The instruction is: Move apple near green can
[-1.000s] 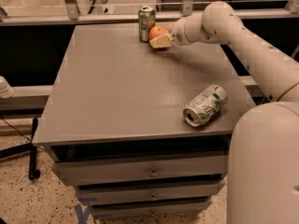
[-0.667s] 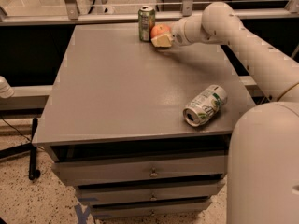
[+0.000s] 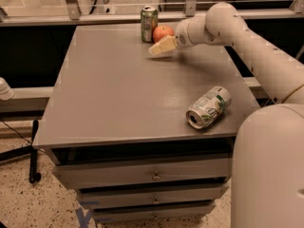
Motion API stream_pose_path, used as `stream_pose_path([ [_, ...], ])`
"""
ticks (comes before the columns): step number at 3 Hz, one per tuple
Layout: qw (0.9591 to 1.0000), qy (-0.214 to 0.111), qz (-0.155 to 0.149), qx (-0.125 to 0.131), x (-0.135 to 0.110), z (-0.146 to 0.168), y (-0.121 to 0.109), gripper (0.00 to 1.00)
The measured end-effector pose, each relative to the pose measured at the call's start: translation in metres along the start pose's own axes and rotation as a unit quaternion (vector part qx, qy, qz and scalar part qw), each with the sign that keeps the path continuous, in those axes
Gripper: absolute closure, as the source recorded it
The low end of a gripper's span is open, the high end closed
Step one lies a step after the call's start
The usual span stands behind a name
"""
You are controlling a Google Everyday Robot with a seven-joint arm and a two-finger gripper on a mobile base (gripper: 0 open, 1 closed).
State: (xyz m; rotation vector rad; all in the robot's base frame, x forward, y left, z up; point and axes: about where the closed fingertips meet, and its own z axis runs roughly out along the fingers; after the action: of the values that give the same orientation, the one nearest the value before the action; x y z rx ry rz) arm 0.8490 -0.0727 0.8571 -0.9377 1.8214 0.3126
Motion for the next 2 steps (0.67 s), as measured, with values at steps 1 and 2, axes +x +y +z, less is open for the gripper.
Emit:
stream_pose_path([
  [1, 1.0000, -0.001, -0.001, 0.004, 0.002, -0.016, 0.001, 0.00],
  [2, 0.9998, 0.001, -0.006, 0.019, 0.011, -0.062, -0.004, 0.00],
])
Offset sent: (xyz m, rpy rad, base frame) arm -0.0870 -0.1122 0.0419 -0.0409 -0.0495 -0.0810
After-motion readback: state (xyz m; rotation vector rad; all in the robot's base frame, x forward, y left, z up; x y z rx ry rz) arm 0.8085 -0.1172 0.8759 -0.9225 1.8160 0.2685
